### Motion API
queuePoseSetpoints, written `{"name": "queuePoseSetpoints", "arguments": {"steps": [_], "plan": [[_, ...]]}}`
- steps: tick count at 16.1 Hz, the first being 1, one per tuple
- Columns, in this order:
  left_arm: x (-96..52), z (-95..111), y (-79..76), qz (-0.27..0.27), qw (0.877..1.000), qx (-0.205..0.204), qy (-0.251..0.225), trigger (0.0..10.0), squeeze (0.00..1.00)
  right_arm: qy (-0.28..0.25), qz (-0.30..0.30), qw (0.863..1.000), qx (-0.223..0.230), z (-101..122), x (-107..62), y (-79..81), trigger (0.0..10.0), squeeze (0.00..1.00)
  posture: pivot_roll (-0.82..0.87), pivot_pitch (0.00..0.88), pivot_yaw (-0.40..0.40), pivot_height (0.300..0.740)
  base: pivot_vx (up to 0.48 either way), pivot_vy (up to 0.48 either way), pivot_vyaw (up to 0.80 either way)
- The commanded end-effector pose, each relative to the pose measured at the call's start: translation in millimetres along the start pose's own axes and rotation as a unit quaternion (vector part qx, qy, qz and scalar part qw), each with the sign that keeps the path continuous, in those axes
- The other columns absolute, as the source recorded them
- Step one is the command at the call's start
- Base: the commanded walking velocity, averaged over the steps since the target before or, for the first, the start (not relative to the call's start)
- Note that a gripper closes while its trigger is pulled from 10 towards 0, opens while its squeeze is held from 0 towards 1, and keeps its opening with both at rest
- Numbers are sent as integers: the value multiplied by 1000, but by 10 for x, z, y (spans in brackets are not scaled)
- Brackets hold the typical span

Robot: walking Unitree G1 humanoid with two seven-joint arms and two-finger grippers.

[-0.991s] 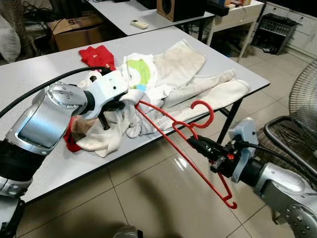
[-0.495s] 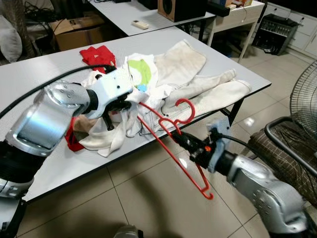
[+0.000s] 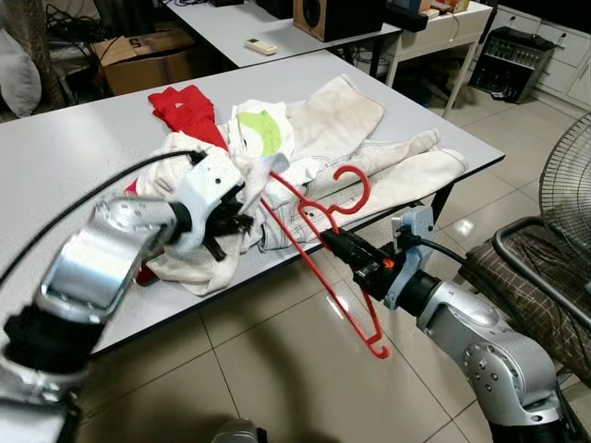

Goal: Hang hanger

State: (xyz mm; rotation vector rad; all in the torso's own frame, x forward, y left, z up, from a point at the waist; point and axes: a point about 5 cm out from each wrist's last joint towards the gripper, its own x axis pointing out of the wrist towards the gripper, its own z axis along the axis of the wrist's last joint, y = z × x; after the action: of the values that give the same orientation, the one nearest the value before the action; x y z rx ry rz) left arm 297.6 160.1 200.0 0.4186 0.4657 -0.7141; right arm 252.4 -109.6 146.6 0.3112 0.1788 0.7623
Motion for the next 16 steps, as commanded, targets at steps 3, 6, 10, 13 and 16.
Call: {"name": "queuePoseSetpoints", "arguments": {"steps": [3,6,10,13,16], "plan": [[-33,-78,-65,8,999,-48,-4,10000,0,-14,-7,1000,2,39,-31,-31,10000,0,94,10,46,740,0,0,0],[5,-246,-81,49,997,-62,22,10000,0,-12,2,1000,-1,45,-15,-17,10000,0,101,11,37,740,0,0,0],[30,-348,-11,106,993,-56,24,0,0,-14,5,1000,-1,53,-11,-12,10000,0,98,14,39,740,0,0,0],[-7,-274,14,113,993,-43,-3,0,0,-11,13,1000,2,45,-12,-1,10000,0,100,15,40,740,0,0,0],[-93,-81,-30,48,997,-48,-41,0,0,2,28,1000,5,5,6,26,10000,0,109,16,37,740,0,0,0]]}}
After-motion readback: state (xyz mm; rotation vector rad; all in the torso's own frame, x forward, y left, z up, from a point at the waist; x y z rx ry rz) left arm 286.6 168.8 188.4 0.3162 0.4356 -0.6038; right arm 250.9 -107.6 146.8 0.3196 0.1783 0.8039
